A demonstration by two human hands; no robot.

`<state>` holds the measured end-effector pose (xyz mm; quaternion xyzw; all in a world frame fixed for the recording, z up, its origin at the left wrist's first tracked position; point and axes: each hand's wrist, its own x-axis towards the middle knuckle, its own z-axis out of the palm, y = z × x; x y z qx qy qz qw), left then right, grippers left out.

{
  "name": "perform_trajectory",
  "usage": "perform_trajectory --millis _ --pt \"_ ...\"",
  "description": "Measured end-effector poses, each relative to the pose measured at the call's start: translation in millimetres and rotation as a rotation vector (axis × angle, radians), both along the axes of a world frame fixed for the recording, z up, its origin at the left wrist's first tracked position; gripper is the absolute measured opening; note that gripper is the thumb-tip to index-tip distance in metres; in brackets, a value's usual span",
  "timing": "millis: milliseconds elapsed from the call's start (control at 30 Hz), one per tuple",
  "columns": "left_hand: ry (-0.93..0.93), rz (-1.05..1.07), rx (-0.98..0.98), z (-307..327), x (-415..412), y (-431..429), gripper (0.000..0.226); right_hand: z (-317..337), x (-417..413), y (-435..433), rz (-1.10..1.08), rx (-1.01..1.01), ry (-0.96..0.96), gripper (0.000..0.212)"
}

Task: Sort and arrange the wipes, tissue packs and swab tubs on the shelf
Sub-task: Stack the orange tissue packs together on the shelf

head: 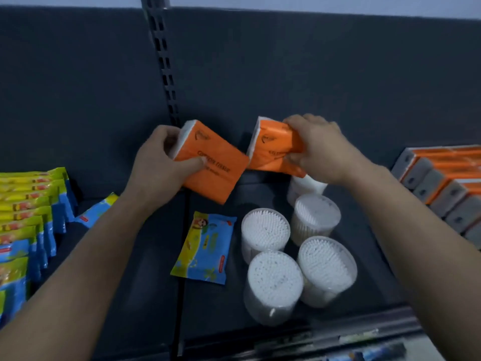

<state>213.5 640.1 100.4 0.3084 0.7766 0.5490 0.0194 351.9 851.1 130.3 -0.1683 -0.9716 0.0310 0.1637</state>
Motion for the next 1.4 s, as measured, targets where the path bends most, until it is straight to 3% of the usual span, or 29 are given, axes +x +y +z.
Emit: perform_trajectory --millis 133,333,467,900,1167,1400 --pt "0.007 -0.037 0.068 8.0 17.2 22.2 0.044 7.7 43.2 9.4 -0.168 0.052 0.017 0.055" --pt "0.061 -0.321 0.079 17.3 71.0 67.5 0.059 4.8 110.7 34.0 -0.338 0.074 -0.001 0.054" --pt "0.114 -0.438 0.057 22.5 109.7 103.3 0.049 1.3 149.5 61.9 -0.377 0.057 -0.022 0.051" --pt "0.004 -0.132 -0.121 6.2 214.4 209.3 0.045 -21.9 219.6 198.7 -0.134 0.006 -0.114 0.049" --pt "0.040 -0.042 -0.289 -4.8 220.6 223.6 0.042 -33.9 202.4 226.8 -0.075 -0.005 -0.254 0.049" --pt "0.043 -0.076 -0.336 -14.5 205.5 254.2 0.042 -35.9 198.4 245.4 -0.058 -0.054 -0.229 0.048"
